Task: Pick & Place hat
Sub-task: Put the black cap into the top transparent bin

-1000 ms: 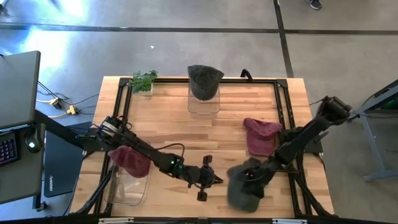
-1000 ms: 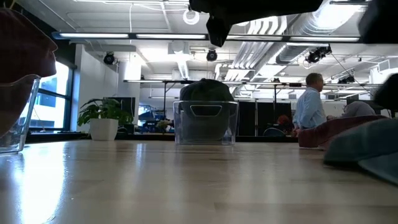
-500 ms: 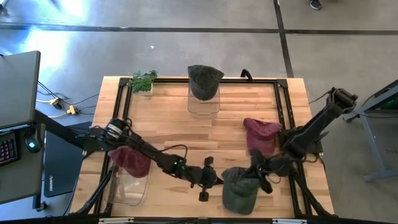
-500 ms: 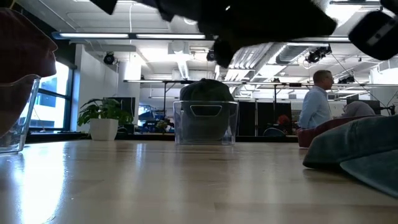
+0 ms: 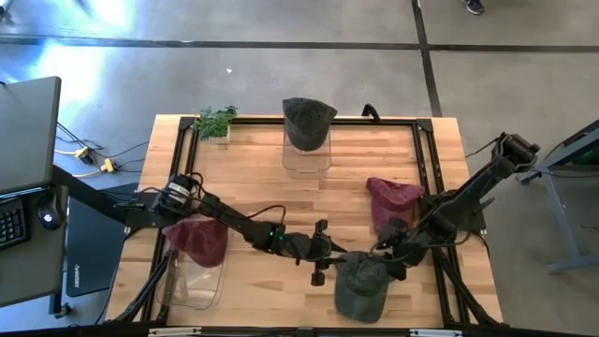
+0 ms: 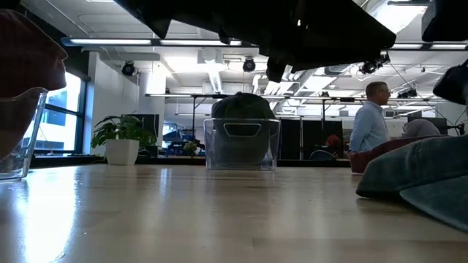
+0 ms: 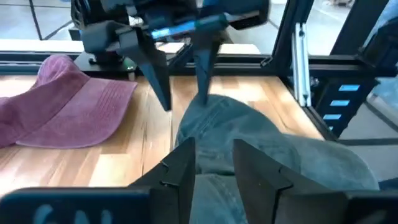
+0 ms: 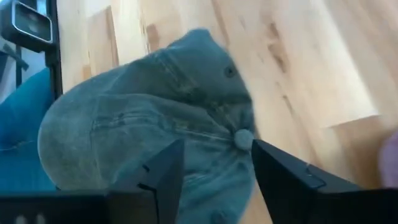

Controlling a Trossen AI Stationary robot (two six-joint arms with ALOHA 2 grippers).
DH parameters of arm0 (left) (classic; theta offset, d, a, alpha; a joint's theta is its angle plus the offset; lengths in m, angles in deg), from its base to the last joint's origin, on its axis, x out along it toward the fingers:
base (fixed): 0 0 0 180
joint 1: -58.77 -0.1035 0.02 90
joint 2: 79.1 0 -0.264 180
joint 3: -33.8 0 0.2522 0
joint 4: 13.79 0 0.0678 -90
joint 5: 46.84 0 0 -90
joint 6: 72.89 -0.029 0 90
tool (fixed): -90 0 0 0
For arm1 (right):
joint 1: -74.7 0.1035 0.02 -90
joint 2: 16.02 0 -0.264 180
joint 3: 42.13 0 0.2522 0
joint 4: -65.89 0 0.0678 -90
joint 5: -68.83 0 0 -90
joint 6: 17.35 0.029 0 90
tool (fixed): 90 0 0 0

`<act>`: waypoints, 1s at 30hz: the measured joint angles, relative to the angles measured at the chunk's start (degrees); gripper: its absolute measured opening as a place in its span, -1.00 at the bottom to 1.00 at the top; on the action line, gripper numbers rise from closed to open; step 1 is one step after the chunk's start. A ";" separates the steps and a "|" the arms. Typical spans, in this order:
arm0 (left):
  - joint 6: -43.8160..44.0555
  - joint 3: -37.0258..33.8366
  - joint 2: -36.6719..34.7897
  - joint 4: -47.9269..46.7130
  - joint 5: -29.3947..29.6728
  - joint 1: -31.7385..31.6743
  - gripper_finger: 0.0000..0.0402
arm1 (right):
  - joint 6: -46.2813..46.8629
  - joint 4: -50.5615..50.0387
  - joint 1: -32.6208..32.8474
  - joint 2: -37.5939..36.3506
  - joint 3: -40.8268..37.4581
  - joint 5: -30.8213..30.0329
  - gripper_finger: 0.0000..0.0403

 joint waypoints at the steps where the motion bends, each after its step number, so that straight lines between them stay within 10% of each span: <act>1: -0.47 0.17 0.82 0.67 0.48 0.04 -0.43 | -0.25 1.18 -0.23 1.60 0.00 0.88 -0.06; 8: -4.08 3.02 1.99 -0.79 2.08 0.67 -0.41 | -1.34 9.84 -0.93 12.20 0.00 5.30 -0.21; 17: -4.09 4.21 2.46 -6.08 1.96 1.40 -0.41 | -7.80 15.25 1.85 17.41 0.00 3.09 -0.95; 25: -16.25 7.59 2.66 -6.66 12.66 5.05 -0.41 | -13.66 14.65 5.63 10.07 3.15 -12.68 -0.98; 30: -17.97 10.47 2.66 -7.42 15.79 6.76 -0.41 | -15.34 13.62 7.10 7.09 5.04 -12.32 -0.99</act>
